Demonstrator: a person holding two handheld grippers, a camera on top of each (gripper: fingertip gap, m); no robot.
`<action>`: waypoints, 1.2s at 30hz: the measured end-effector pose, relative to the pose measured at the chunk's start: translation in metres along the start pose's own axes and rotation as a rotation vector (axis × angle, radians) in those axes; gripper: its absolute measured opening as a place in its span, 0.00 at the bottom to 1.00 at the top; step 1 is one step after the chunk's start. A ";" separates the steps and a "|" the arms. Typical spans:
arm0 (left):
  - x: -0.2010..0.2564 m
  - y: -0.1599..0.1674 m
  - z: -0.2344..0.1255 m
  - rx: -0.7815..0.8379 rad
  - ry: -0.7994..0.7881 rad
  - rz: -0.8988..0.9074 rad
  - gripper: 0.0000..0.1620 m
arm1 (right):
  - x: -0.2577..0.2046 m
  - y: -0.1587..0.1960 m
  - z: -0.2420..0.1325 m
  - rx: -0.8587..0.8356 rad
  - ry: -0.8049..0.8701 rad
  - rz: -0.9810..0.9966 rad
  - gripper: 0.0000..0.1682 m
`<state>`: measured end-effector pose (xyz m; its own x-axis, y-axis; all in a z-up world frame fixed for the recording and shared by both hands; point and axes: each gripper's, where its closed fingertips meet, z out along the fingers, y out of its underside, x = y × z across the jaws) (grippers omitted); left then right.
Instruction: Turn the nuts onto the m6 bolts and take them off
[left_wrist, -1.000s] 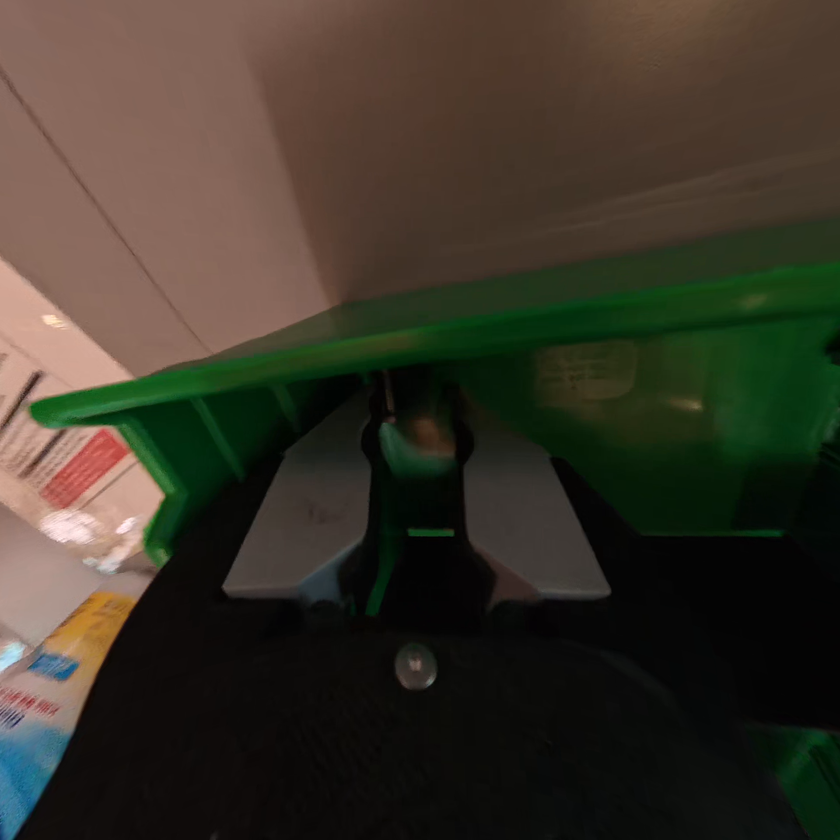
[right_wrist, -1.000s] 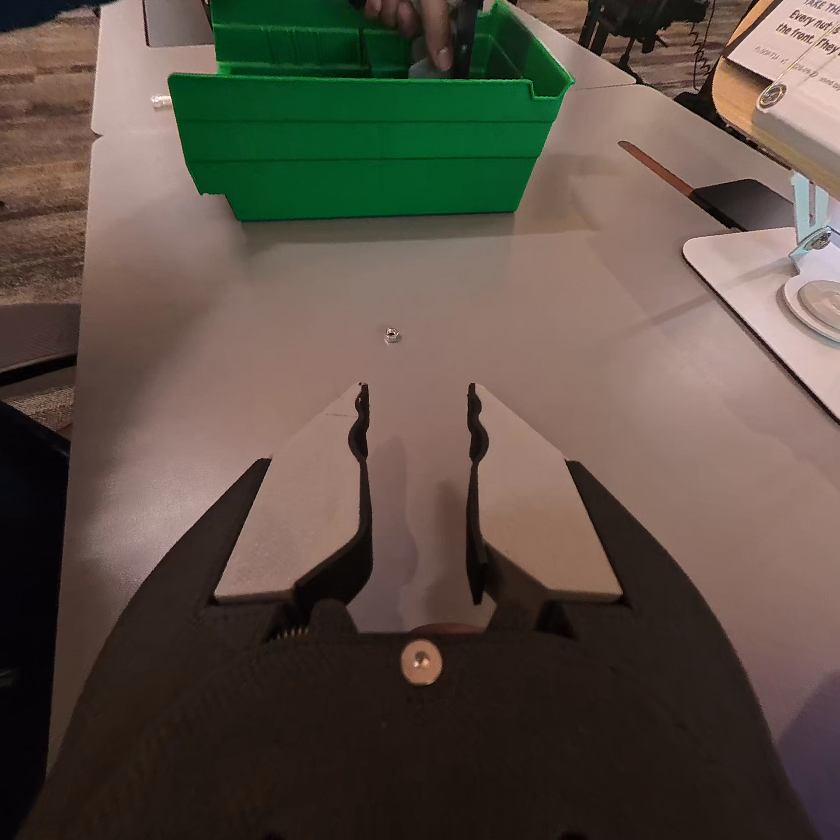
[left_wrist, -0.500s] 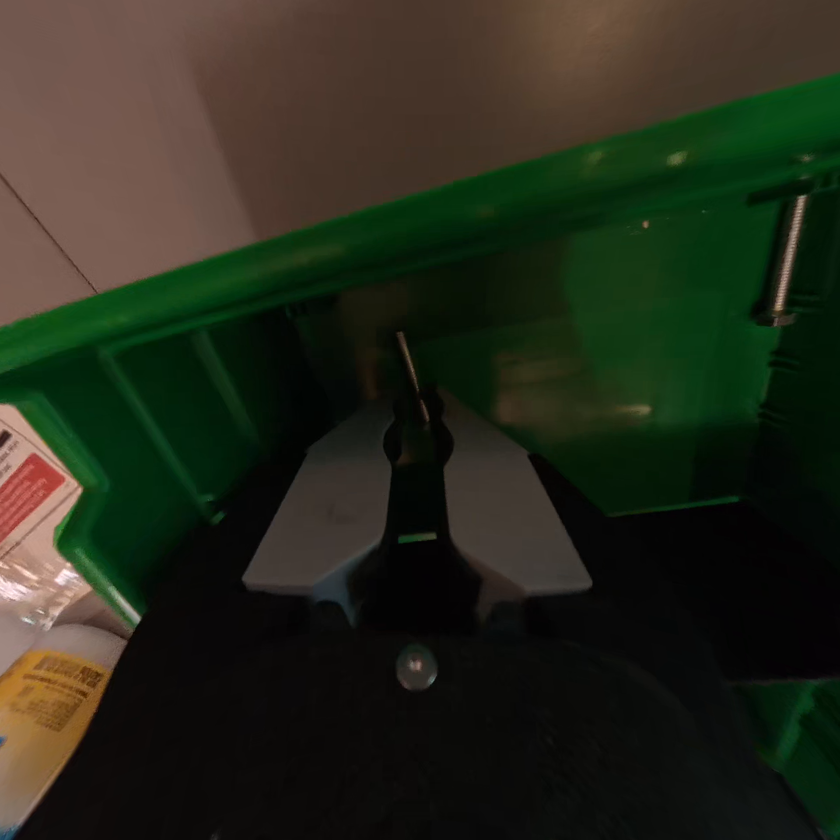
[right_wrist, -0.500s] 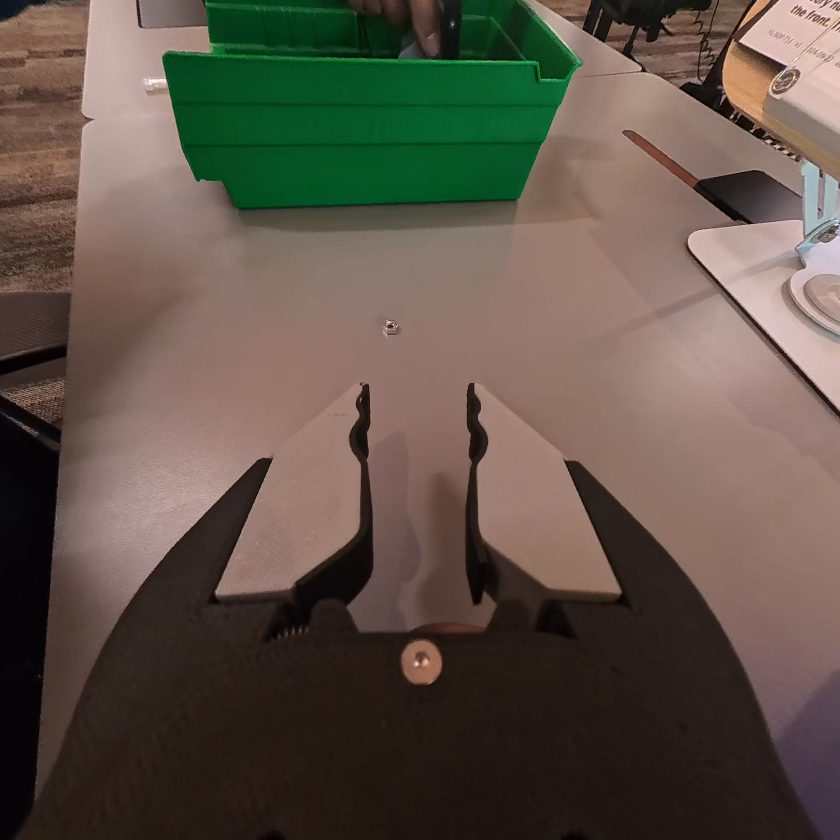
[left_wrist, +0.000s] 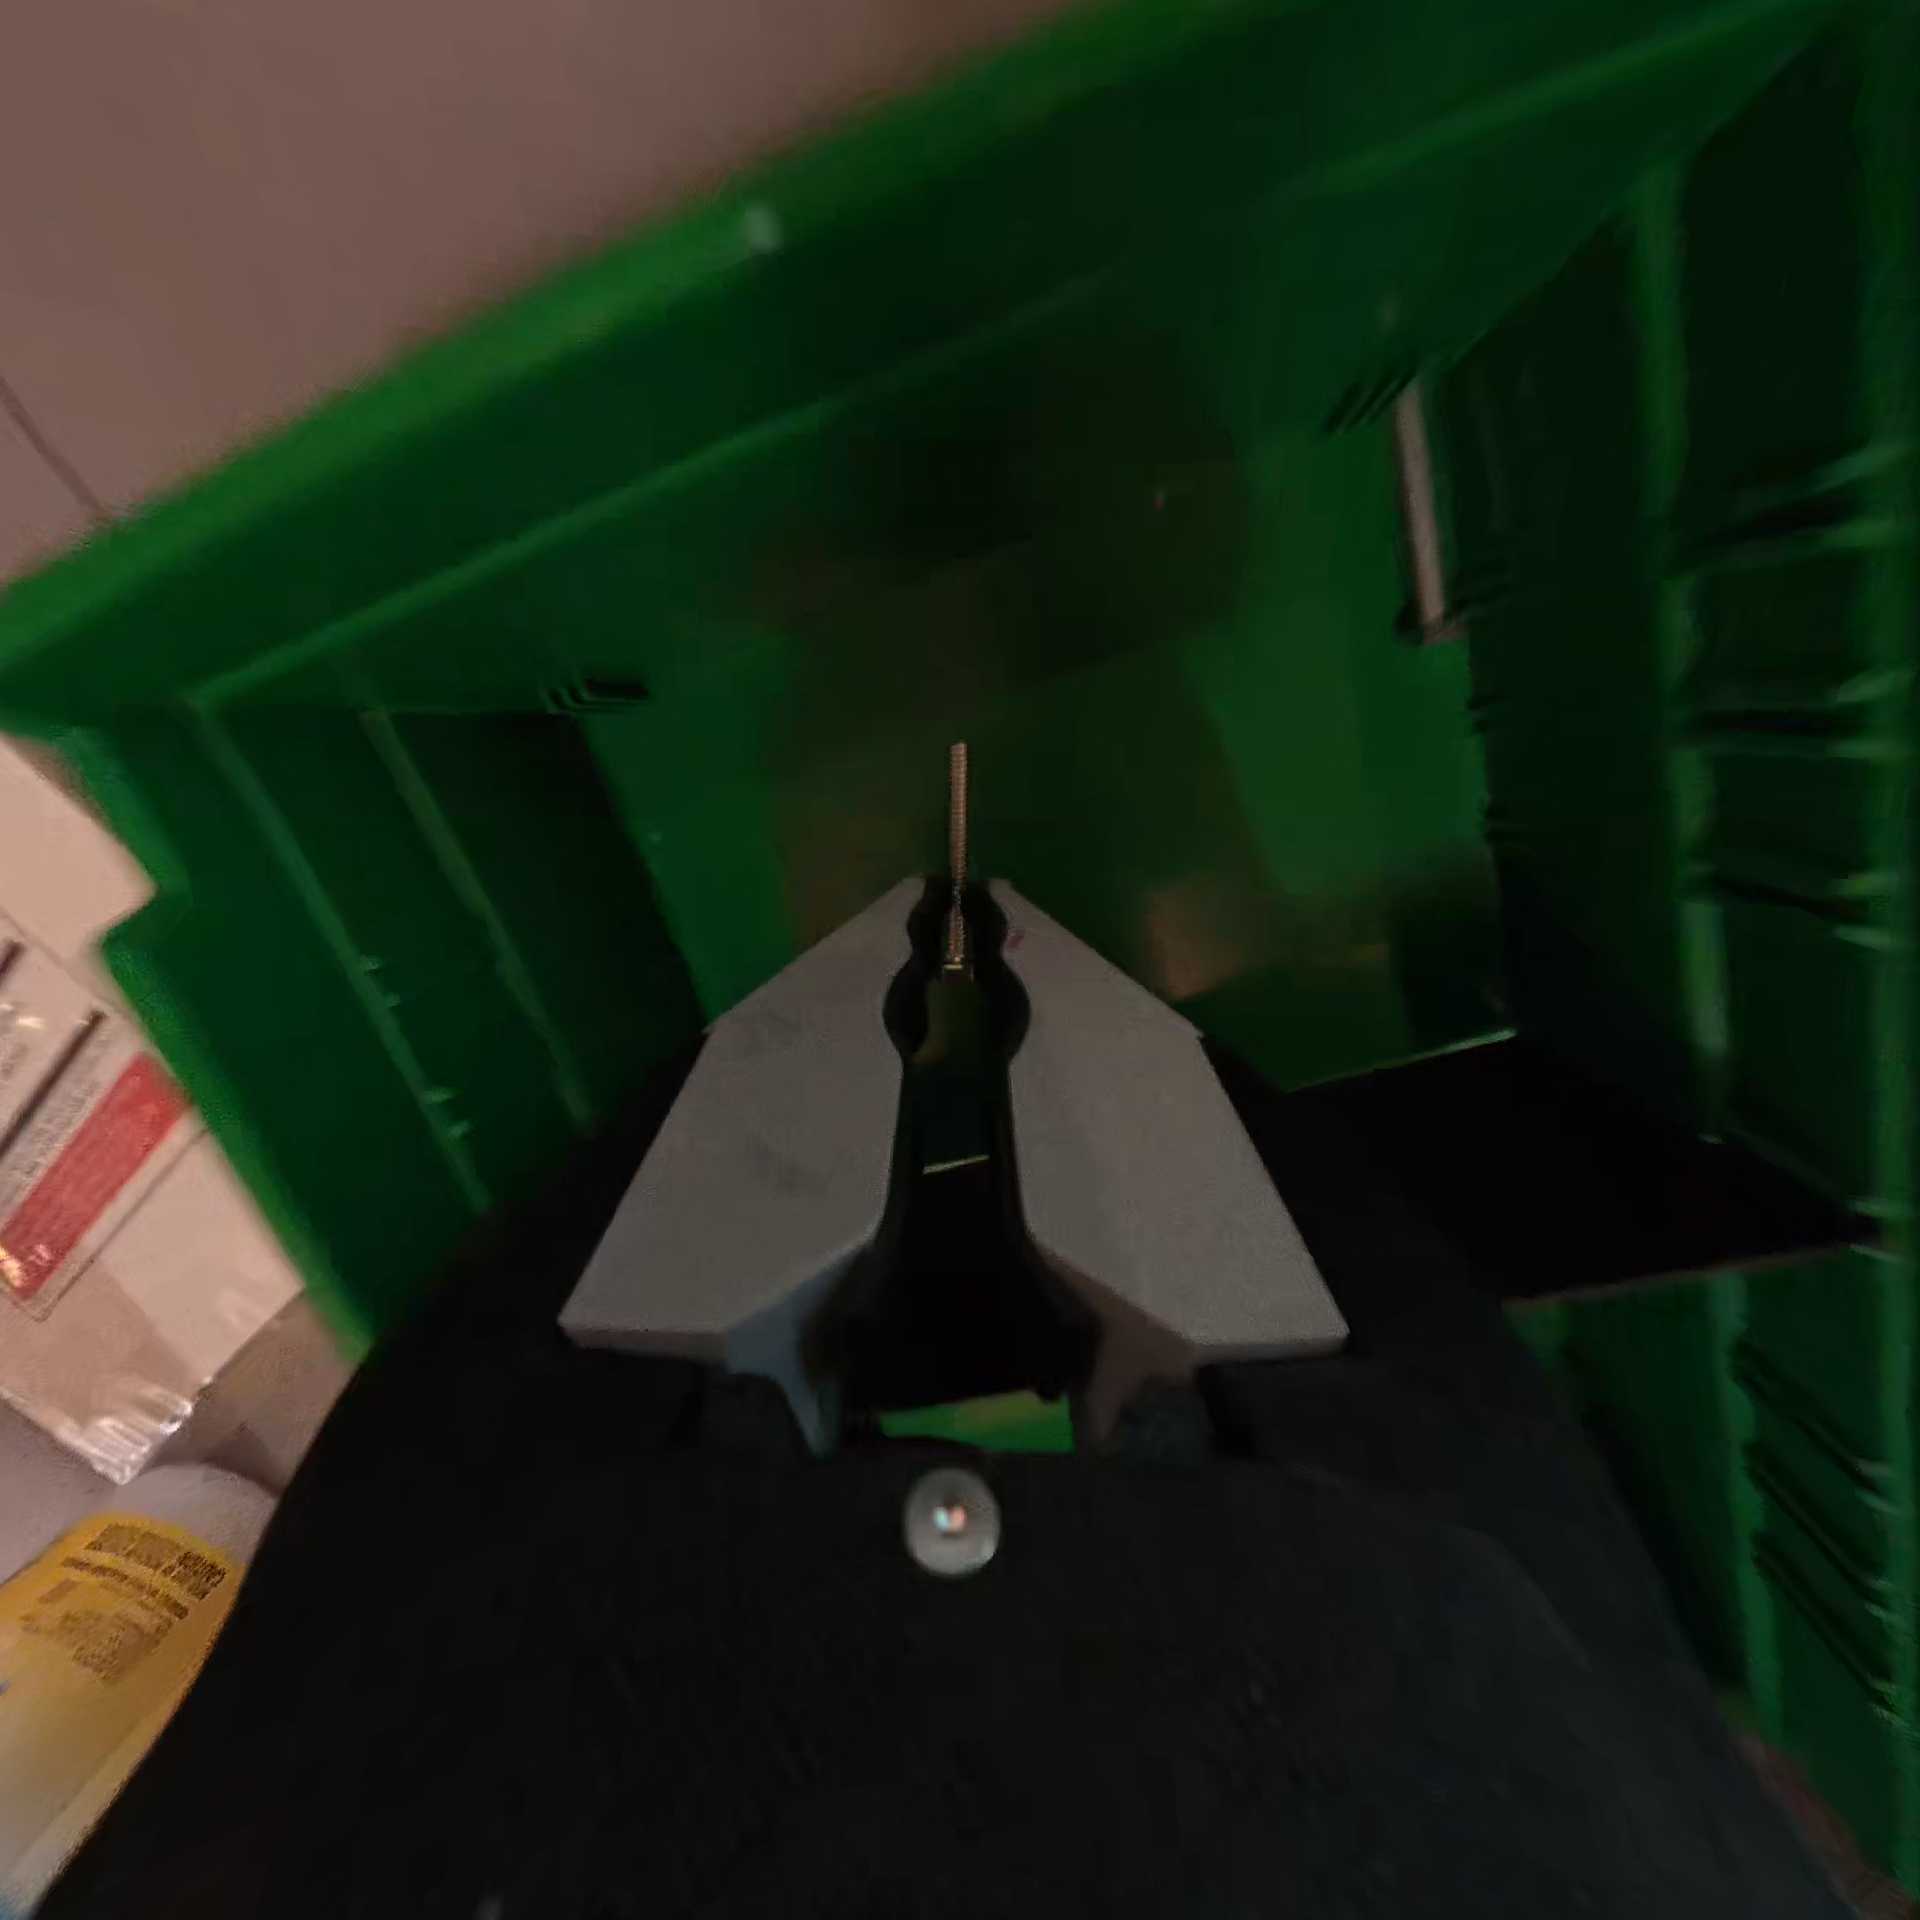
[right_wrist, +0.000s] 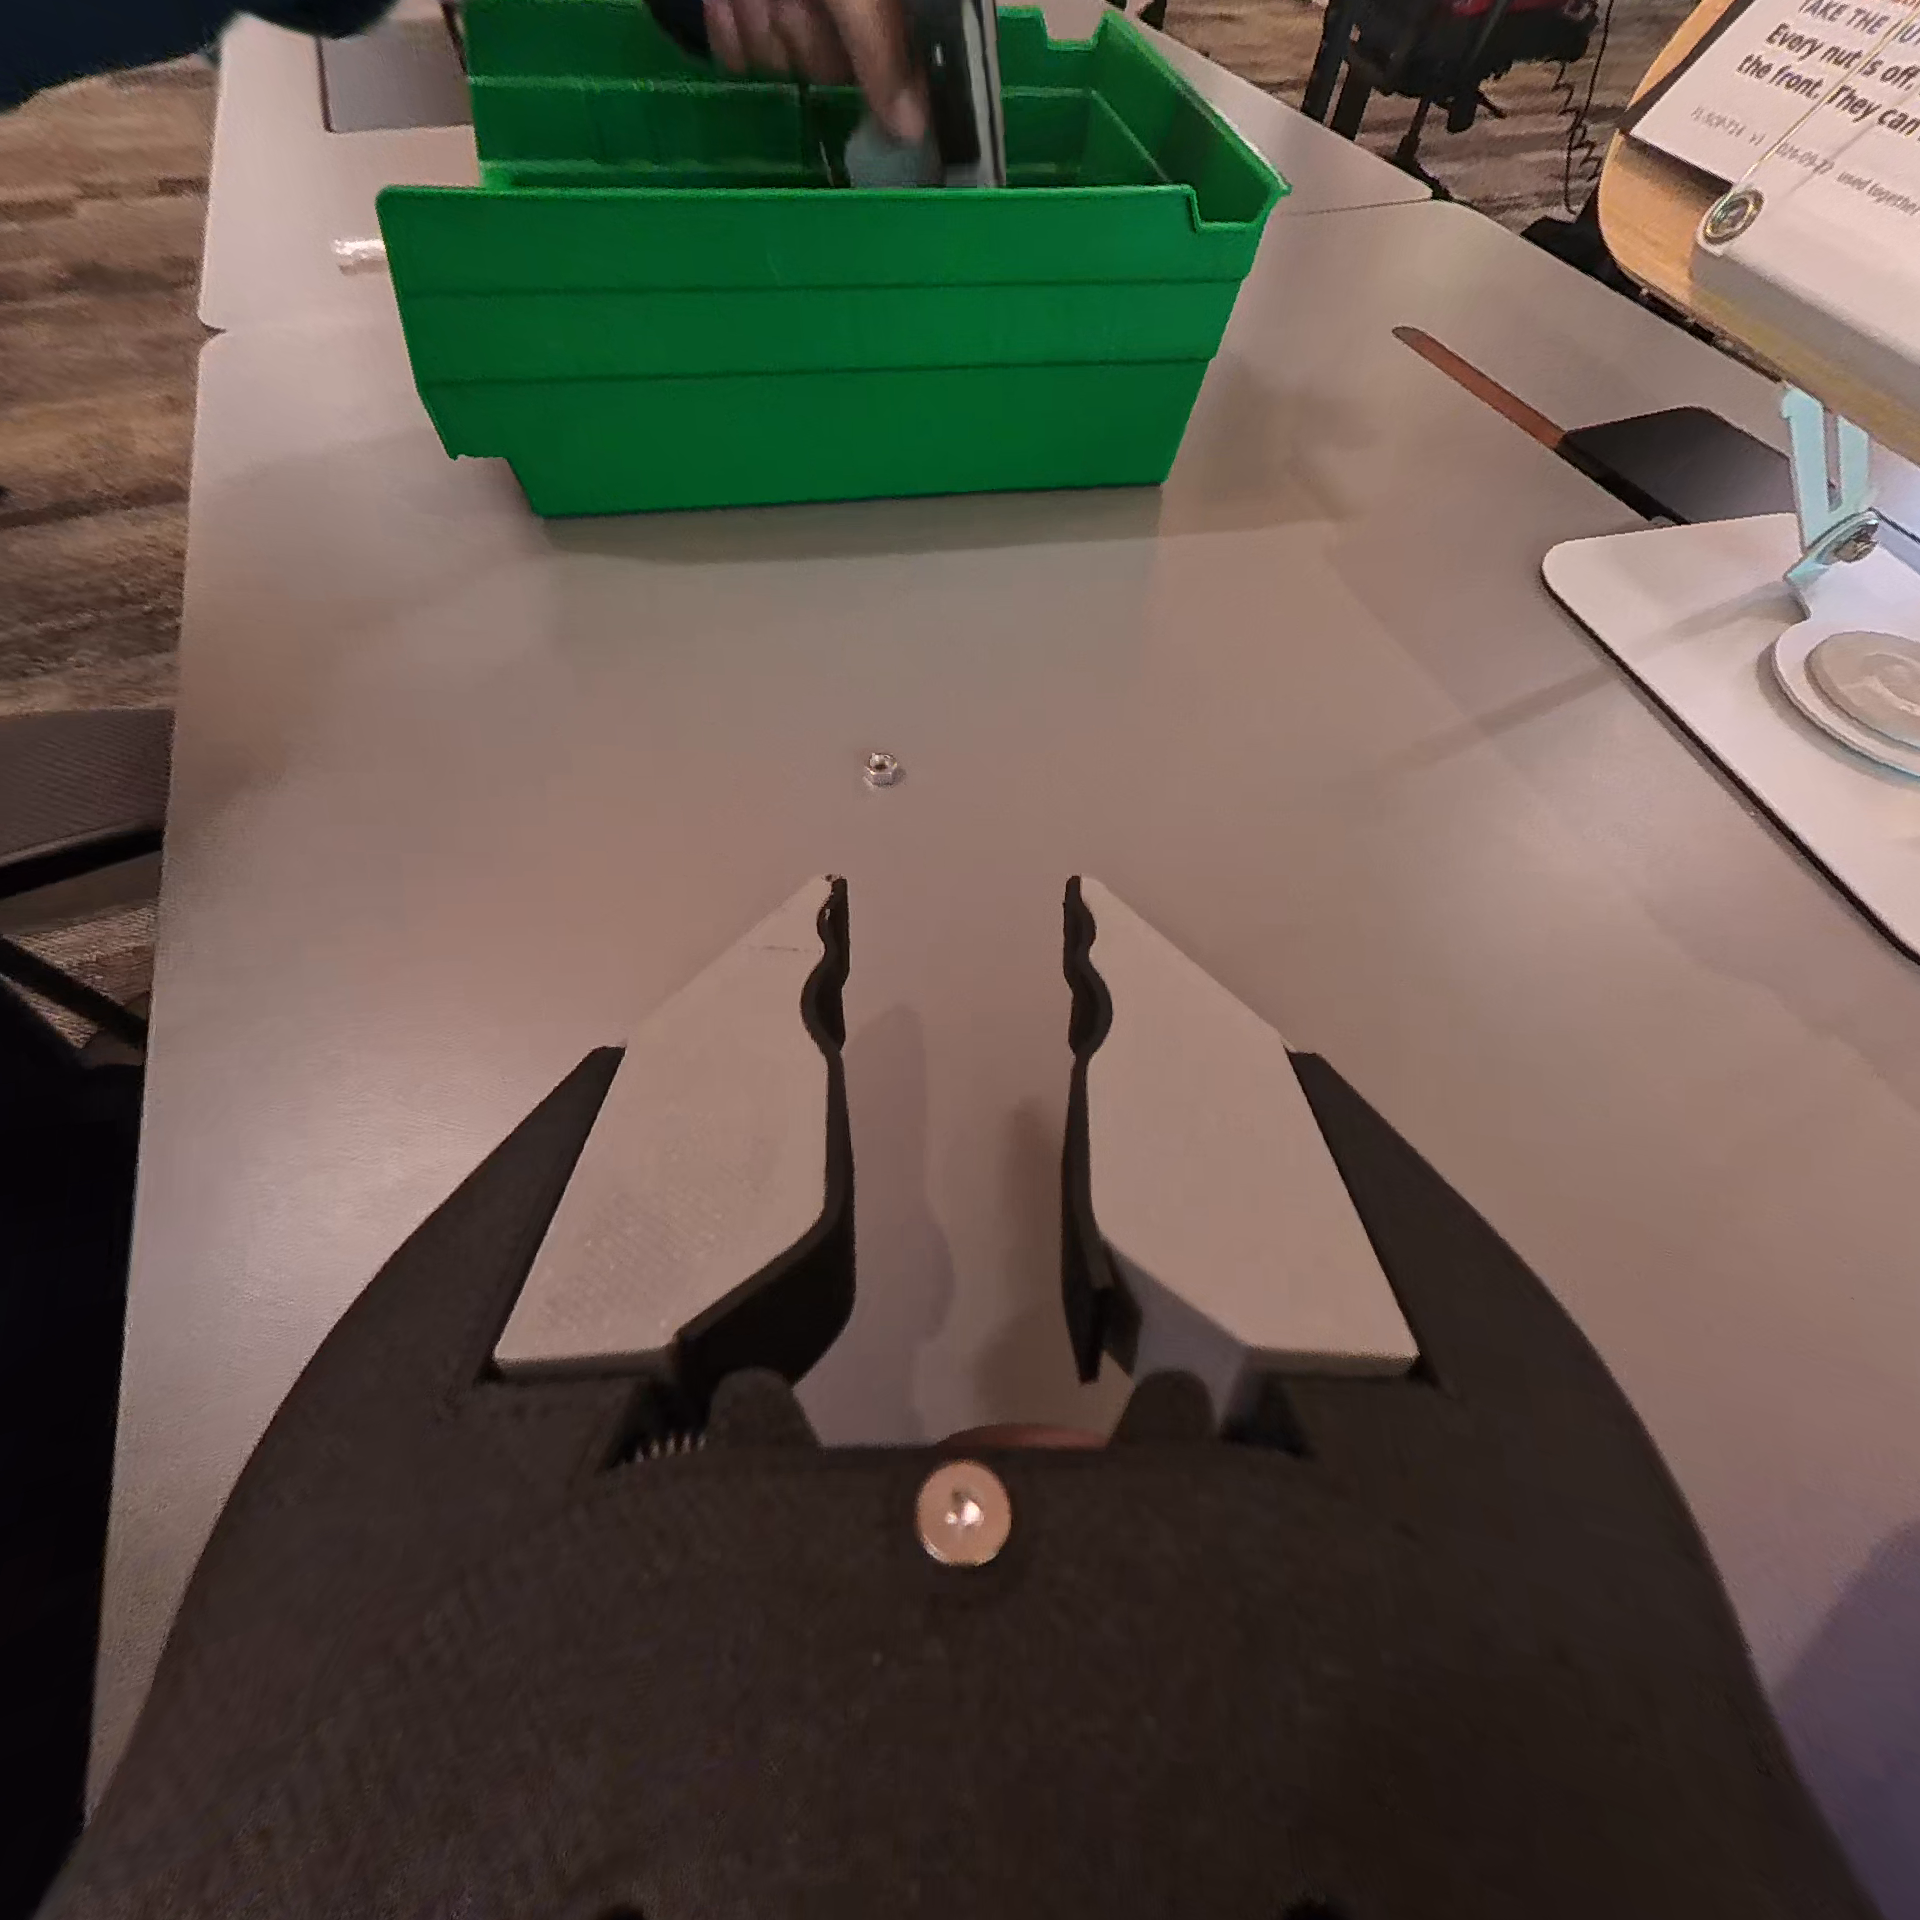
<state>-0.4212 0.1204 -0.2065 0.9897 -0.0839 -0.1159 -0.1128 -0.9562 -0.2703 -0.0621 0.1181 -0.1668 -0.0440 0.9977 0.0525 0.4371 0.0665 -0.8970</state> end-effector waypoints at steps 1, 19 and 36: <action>0.002 -0.014 -0.018 0.104 -0.014 -0.005 0.03 | 0.000 0.000 0.000 0.001 -0.002 0.005 0.23; 0.339 -0.049 -0.119 1.126 0.533 0.173 0.02 | 0.007 -0.078 -0.029 0.401 -0.303 0.365 0.16; 0.297 -0.028 -0.105 1.079 0.469 0.122 0.02 | -0.035 -0.083 0.047 0.199 -0.394 0.280 0.02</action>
<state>-0.1148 0.0931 -0.1325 0.8772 -0.4686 0.1044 -0.0025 -0.2220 -0.9751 -0.1386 0.0764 -0.1149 -0.3015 0.8924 -0.3359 0.3029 -0.2444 -0.9212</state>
